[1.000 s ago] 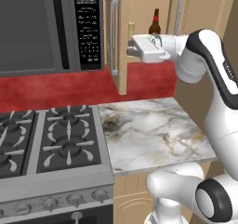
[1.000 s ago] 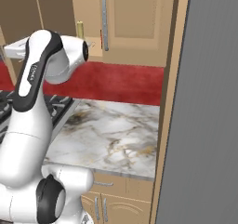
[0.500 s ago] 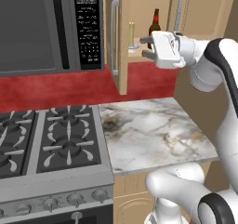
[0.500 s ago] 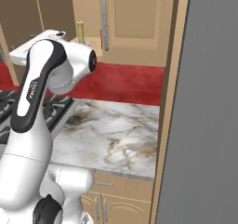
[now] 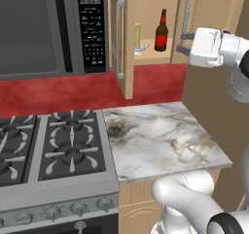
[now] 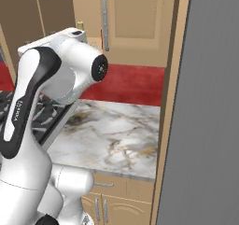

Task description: Get the candle and the beer from the cabinet and move them to the dining counter.

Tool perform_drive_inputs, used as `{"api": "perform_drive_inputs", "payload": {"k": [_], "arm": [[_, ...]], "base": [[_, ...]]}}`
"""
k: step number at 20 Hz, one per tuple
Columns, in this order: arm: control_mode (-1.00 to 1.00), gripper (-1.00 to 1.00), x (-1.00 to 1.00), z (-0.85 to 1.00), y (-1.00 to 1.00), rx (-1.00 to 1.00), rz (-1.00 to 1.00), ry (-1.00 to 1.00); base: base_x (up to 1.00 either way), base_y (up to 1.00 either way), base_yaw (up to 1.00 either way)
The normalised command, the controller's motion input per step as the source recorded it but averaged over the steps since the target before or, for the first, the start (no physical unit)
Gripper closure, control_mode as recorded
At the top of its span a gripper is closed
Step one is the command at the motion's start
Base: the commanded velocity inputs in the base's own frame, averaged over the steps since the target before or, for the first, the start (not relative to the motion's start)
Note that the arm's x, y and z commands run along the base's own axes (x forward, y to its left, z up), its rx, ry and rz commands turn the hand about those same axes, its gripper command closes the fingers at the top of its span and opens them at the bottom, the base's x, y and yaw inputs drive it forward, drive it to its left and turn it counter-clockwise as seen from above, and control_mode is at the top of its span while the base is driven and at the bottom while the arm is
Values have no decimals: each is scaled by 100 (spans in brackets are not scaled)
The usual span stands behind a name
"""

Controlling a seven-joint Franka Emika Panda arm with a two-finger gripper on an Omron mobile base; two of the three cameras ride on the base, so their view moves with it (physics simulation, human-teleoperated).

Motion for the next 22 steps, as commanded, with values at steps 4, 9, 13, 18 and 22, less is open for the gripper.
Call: {"api": "perform_drive_inputs", "payload": {"k": [4,9,13,18,22], "arm": [[-100,-100,-16,29,-74,0,-42,11],[-100,-100,-18,13,-66,0,-43,10],[-100,-100,-3,0,-53,0,-41,3],[-100,-100,2,-9,-43,0,-23,0],[-100,-100,1,-19,-18,0,-13,0]], "base": [[0,0,0],[0,0,0],[0,0,0],[0,0,0],[0,0,0]]}}
